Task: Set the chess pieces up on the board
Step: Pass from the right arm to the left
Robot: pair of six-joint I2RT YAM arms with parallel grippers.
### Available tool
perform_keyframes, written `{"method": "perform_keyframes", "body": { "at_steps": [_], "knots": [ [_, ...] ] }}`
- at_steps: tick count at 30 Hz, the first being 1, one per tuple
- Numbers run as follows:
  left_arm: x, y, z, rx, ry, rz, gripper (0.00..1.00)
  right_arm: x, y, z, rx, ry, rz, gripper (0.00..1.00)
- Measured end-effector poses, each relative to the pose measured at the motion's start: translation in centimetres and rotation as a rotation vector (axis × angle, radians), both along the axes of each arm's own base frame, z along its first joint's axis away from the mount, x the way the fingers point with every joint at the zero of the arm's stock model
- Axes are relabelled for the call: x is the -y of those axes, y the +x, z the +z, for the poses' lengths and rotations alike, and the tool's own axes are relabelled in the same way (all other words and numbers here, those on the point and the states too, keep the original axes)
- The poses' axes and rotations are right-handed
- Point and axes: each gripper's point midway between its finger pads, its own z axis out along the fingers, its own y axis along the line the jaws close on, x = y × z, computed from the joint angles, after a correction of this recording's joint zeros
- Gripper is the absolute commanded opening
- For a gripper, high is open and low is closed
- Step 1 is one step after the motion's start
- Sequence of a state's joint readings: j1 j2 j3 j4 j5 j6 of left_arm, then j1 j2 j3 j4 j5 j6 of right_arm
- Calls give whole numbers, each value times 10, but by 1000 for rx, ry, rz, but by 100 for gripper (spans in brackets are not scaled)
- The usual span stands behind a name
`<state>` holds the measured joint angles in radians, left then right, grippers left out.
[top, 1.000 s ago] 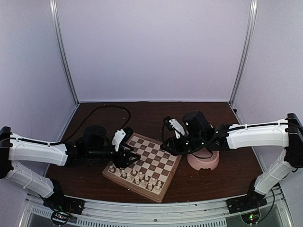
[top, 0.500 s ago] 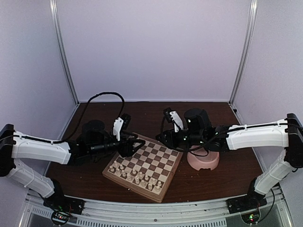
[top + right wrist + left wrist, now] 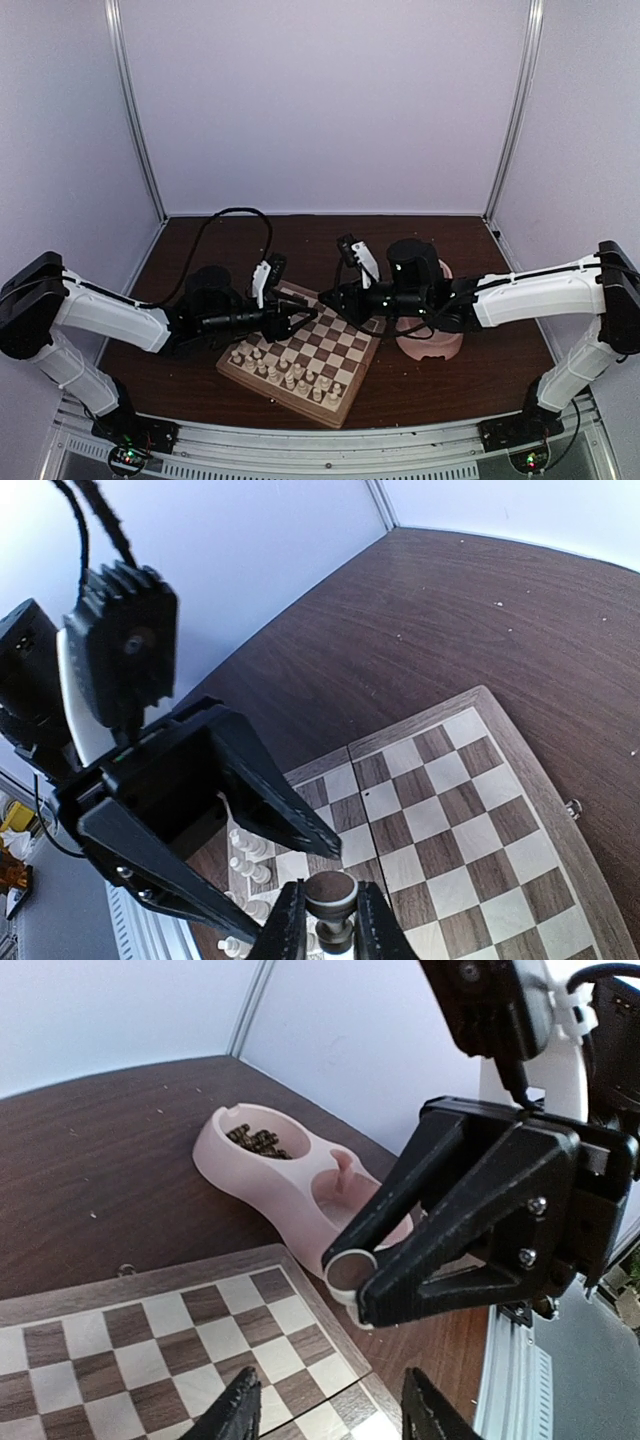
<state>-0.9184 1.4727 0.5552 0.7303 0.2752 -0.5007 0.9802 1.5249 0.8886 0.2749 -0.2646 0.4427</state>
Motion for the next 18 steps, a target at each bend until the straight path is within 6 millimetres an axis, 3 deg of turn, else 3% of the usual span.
{"method": "perform_keyframes", "body": {
  "at_steps": [4,9,18],
  "knots": [
    [12,-8,-13,-56,-16,-65,48,-1,-12,-4,8,1,30,7],
    [17,-14,-7,-71,-60,-108,48,4,-18,2,27,18,42,7],
    [27,-18,4,-88,-118,-163,33,3,-25,18,52,70,65,8]
  ]
}}
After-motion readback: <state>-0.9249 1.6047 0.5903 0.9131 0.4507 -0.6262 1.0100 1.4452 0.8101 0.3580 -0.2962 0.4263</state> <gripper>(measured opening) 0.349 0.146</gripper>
